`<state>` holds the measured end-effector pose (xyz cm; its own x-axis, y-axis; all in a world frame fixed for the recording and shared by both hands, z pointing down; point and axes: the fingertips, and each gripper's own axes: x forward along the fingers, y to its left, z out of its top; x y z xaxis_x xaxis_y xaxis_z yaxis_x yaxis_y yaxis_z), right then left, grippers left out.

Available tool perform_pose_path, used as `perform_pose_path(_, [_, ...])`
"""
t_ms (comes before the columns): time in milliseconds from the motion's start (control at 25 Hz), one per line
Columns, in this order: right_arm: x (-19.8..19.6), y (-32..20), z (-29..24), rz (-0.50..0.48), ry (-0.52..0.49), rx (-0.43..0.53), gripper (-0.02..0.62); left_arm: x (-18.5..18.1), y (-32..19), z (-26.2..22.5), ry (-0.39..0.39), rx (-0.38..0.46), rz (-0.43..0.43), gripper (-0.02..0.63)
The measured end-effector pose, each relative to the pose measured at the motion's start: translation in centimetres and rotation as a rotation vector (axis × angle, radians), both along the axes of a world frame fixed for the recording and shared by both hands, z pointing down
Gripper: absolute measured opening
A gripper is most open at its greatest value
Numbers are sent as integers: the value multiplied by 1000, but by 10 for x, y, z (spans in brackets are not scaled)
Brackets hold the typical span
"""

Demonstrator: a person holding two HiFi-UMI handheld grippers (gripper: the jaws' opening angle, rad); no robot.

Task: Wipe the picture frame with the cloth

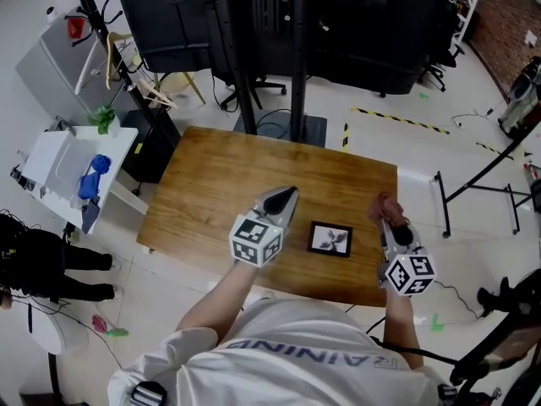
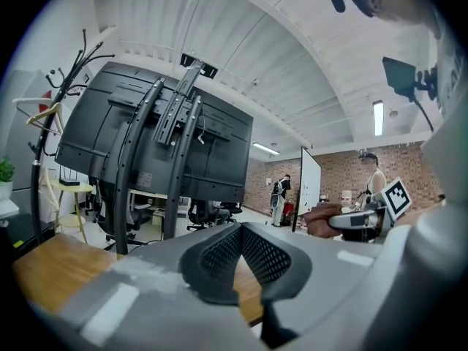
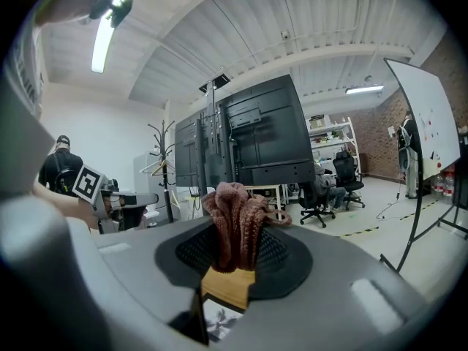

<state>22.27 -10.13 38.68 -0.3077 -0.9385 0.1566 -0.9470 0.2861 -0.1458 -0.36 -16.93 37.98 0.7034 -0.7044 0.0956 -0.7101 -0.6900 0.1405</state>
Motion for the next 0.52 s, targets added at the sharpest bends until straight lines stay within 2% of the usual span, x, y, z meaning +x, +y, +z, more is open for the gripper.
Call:
perform_pose_path(200, [-11, -9, 17, -19, 3, -19, 112, -7, -1, 14, -8, -15, 4, 6])
perform_pose_path(520, [7, 3, 8, 8, 11, -12, 112, 17, 2, 4, -9, 7, 40, 6])
